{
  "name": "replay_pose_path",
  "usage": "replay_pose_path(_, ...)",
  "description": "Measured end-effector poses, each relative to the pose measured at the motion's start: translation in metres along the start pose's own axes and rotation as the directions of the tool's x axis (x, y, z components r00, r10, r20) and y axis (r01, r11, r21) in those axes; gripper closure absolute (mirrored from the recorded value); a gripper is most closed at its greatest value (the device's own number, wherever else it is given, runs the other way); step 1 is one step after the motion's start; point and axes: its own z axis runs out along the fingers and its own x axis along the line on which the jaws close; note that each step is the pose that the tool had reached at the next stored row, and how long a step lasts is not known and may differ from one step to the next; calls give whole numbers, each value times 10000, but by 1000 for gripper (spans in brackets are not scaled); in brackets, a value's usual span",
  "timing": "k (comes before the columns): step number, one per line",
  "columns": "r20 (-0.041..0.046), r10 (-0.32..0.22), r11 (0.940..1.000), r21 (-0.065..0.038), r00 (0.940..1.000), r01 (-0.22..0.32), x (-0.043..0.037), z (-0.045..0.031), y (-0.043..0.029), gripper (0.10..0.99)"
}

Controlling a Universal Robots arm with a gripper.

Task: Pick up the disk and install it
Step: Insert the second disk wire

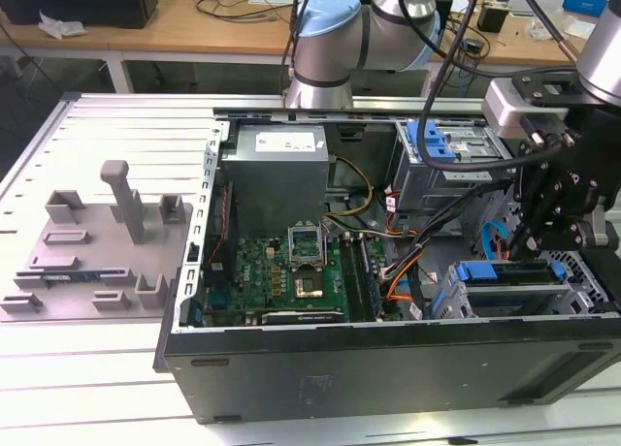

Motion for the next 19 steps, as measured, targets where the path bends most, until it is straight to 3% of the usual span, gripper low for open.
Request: replay_pose_path(19, 0, -1, 10000, 0, 10000, 1, 26, 31, -11, 925)
